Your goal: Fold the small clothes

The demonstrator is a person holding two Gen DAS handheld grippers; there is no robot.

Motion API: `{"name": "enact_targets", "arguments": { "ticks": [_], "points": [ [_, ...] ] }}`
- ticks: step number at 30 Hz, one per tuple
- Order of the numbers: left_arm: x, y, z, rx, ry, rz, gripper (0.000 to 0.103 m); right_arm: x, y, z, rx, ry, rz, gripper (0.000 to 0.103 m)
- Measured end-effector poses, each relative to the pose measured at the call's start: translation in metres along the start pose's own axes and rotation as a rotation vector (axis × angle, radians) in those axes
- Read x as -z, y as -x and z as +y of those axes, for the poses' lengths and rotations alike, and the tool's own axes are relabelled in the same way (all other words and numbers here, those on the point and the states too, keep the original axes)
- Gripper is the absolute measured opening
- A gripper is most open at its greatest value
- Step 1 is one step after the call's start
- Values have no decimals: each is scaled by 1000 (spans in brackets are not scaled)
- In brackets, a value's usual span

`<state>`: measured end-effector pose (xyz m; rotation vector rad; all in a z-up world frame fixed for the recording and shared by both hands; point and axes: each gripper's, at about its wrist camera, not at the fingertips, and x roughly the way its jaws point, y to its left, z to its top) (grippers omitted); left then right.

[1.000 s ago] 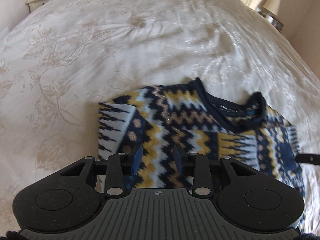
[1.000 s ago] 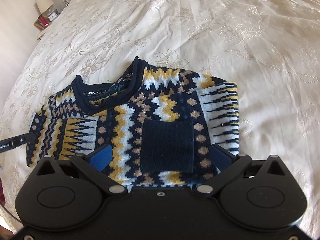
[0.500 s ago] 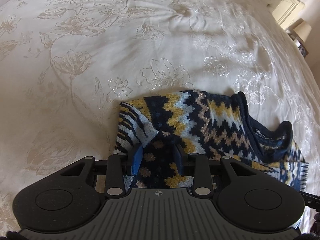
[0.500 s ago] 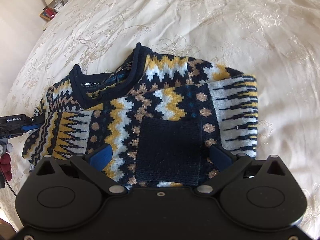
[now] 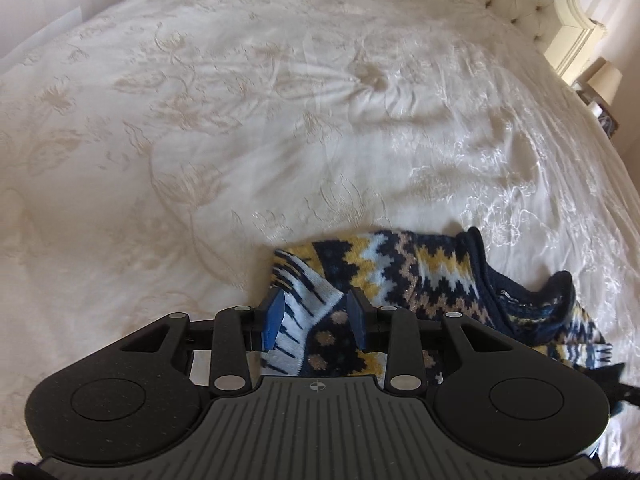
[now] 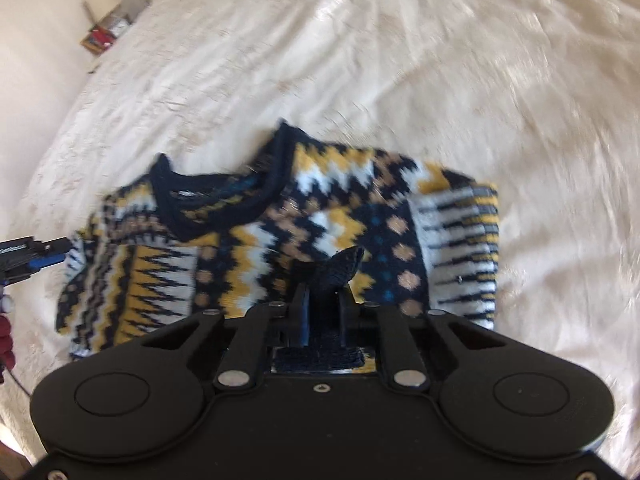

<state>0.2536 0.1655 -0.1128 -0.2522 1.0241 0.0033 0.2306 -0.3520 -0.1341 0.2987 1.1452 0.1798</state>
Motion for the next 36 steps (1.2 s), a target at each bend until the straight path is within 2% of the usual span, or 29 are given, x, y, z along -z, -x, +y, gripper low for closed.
{"name": "enact_targets", "arguments": {
  "ticks": [2,4,8,11,14,20,22,24,25,27,28,31,33,36],
  "points": [
    [0,3,-4,-6,-27,-1,34,-4,17,5,-3,17,-42,21],
    [2,0,-10,-16,-65,16,34,-7,24,0,31,4,-57,21],
    [13,-22,-19,-59,-121,71,35,-8,-3,-15,137,-8,10,24],
    [20,-39,-14,-94,-106,125,35,-4,-27,-23,179,4,66,38],
    [22,-41,-4,-83,-59,120,41,0,-35,-23,203,23,76,45],
    [23,-22,-3,-78,-60,96,42,5,-26,-25,211,33,60,75],
    [28,-11,-2,-36,-43,90,49,8,-18,-23,201,35,53,81],
    [35,0,-2,-10,-26,92,73,11,-10,-21,198,36,39,84],
    [39,6,-3,-7,-23,88,75,14,-6,-19,197,37,31,86],
    [49,18,-7,-11,-23,85,78,19,3,-16,187,39,19,101],
    [54,24,-8,-14,-21,85,79,22,7,-14,174,40,17,103],
    [68,40,-14,-29,-18,92,84,32,16,-7,140,57,17,103],
    [78,49,-19,-50,-24,102,93,42,24,-1,137,84,8,103],
    [93,58,-27,-75,-43,128,93,59,34,5,124,103,8,103]
  ]
}}
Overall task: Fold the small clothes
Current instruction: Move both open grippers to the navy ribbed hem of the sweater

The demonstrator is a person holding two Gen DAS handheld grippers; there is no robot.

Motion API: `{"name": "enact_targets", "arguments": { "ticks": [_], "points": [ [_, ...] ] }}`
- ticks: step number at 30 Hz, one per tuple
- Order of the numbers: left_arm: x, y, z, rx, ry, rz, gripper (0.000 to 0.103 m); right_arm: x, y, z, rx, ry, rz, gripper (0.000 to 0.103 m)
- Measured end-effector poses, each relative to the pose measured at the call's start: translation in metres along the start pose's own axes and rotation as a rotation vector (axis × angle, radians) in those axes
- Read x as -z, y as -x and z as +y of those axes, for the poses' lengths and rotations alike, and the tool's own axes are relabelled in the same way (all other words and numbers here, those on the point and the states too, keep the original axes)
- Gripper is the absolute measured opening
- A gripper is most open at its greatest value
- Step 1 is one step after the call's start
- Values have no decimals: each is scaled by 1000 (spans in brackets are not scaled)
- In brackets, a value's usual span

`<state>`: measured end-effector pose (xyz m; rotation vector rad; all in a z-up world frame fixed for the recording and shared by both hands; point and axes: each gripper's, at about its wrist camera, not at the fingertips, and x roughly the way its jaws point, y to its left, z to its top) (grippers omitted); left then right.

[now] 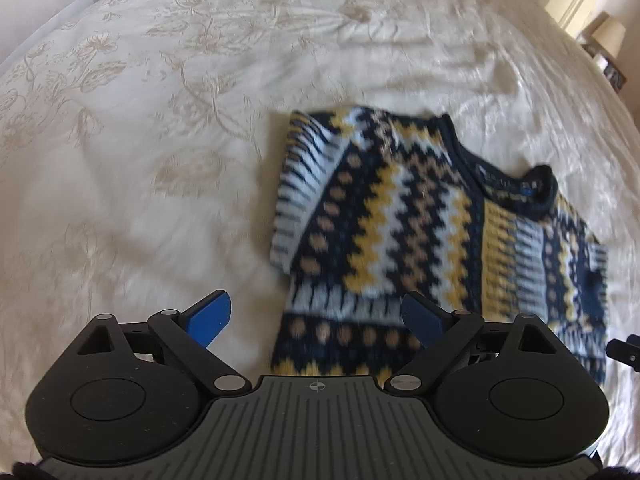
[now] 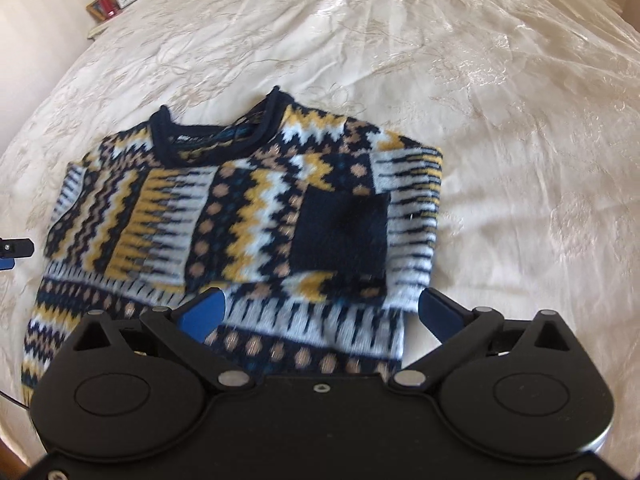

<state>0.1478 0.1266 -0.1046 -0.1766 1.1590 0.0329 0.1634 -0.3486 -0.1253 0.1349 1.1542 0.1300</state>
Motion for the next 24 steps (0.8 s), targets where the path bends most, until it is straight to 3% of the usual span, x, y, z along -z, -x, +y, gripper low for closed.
{"name": "enact_targets", "arguments": {
  "ticks": [3,11,24],
  "points": [
    [18,3,-9,-42,-28,41,93,17,7,4,-19,3,18,103],
    [69,9,-28,-40,-45,117,93,65,17,9,-46,25,93,103],
    [137,22,-41,-61,-30,148,93,112,27,4,-107,97,156,103]
  ]
}}
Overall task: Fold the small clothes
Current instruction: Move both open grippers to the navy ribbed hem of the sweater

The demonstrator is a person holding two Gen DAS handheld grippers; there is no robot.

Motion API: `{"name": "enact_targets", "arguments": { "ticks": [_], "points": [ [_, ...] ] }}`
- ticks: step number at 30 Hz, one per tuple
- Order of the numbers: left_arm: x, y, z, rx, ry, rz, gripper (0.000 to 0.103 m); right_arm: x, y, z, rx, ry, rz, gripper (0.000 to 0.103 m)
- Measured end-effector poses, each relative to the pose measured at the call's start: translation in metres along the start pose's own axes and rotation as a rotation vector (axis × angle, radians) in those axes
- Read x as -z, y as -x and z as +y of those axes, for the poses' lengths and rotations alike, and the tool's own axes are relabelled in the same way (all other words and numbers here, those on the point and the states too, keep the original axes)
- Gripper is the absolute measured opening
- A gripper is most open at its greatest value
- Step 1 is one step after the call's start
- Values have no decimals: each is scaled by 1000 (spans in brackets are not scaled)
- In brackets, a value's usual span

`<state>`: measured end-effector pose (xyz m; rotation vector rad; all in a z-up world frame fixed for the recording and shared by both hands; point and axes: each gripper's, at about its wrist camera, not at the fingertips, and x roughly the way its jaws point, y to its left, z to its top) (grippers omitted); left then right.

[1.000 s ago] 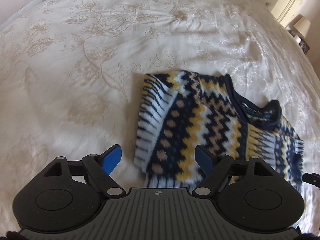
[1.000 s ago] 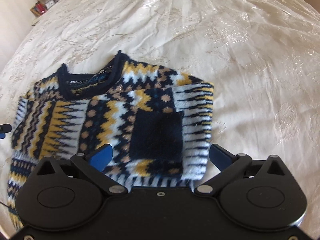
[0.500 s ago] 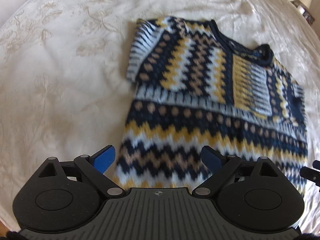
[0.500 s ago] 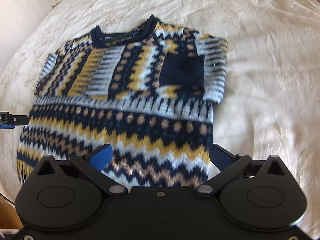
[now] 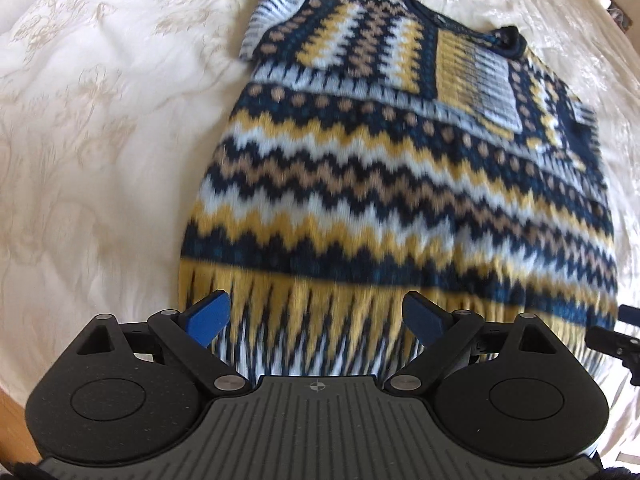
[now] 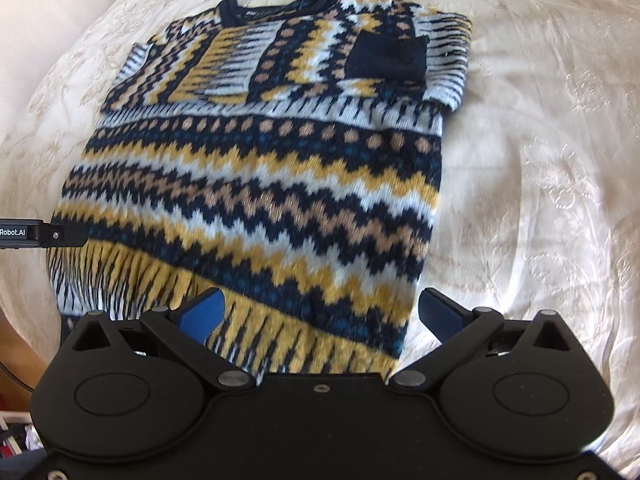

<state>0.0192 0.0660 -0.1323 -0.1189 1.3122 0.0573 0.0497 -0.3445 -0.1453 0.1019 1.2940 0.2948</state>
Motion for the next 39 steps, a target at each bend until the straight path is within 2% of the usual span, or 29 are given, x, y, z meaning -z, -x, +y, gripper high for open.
{"name": "enact_targets", "arguments": {
  "ticks": [10,18,23,30,34,39],
  "points": [
    [50,3,23,-4,-49,9,93,39,3,10,-14,25,28,103],
    [75,-4,44,26,-161,0,93,75,4,27,-11,-37,30,103],
    [84,-14,55,65,-154,11,93,94,-2,31,-22,-100,31,103],
    [87,-21,61,91,-196,14,93,114,-11,27,-51,-243,-11,103],
    [84,-28,58,110,-203,14,96,121,-14,30,-34,-247,-50,103],
    [86,-30,59,125,-223,2,102,129,-26,33,-43,-245,-47,103]
  ]
}}
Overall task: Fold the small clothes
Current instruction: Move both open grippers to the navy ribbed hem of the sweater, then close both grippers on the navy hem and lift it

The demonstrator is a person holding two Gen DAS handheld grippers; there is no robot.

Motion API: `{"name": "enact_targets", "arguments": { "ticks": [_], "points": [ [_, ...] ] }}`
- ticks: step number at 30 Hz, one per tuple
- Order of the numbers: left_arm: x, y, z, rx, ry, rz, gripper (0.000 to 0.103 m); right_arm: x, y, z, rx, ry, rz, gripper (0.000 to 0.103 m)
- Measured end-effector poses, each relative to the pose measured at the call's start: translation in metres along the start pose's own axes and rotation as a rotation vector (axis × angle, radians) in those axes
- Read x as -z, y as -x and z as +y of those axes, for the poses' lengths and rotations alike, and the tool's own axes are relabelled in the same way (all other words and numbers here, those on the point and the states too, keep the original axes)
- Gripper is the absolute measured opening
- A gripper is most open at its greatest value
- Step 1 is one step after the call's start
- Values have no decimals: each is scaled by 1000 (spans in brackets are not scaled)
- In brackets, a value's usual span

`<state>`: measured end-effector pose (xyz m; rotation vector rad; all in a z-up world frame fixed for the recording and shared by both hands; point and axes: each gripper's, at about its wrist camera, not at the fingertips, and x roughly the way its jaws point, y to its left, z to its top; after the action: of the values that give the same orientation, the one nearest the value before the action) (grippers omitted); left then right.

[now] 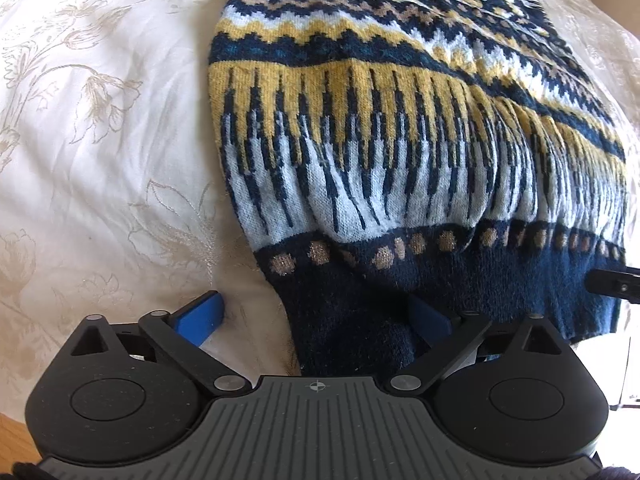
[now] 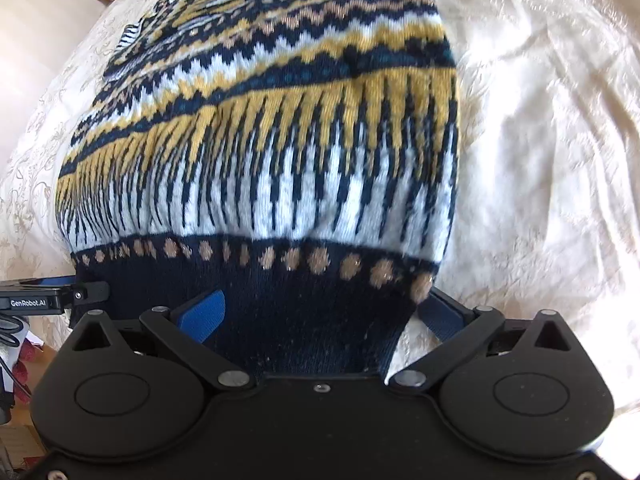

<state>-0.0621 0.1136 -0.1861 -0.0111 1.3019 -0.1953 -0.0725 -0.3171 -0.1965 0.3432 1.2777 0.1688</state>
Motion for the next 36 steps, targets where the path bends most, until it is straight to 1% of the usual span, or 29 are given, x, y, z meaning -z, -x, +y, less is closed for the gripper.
{"name": "enact_targets", "arguments": {
  "ticks": [2,6,11,14,16,18,19,21,22,24,26,28,29,30,31,32,33,34,35,36],
  "points": [
    [5,-1,6,-3,-12,-16,102,4,-1,2,8,28,-24,103],
    [18,-2,0,-16,-22,-61,102,15,0,3,19,72,-77,103],
    [29,0,-1,-24,-29,-123,103,26,2,3,22,94,-145,103],
    [32,0,-2,-22,-40,-129,102,33,2,8,46,131,-176,103],
    [30,2,-1,-18,-41,-119,100,34,2,10,57,145,-175,103],
    [31,5,0,-15,-44,-119,88,31,3,9,51,126,-158,103],
    [33,7,0,-8,-44,-122,85,29,3,9,43,112,-148,103],
    [30,13,2,6,-40,-127,67,26,5,7,15,82,-135,103],
    [29,16,4,15,-36,-129,64,26,7,5,0,69,-134,103],
    [31,20,7,36,-24,-124,58,29,11,2,-19,48,-140,97],
    [31,19,8,60,-6,-111,55,31,14,0,-27,40,-144,93],
    [32,22,7,69,0,-109,49,32,18,-2,-36,36,-146,91],
    [32,24,6,65,-1,-107,43,32,19,-2,-41,33,-145,88],
    [31,24,4,57,-3,-104,34,32,20,-3,-45,30,-142,80],
    [29,25,3,48,-4,-100,29,31,21,-3,-51,25,-137,73],
    [27,25,2,50,6,-97,19,31,22,-5,-59,19,-124,57],
    [25,27,4,72,26,-97,9,28,22,-6,-59,7,-108,41],
    [24,29,6,98,57,-97,6,26,23,-10,-75,-12,-91,34],
    [22,33,8,109,84,-101,6,24,25,-14,-107,-38,-76,22],
    [20,37,9,118,102,-106,5,22,27,-16,-126,-60,-68,14]
  ]
}}
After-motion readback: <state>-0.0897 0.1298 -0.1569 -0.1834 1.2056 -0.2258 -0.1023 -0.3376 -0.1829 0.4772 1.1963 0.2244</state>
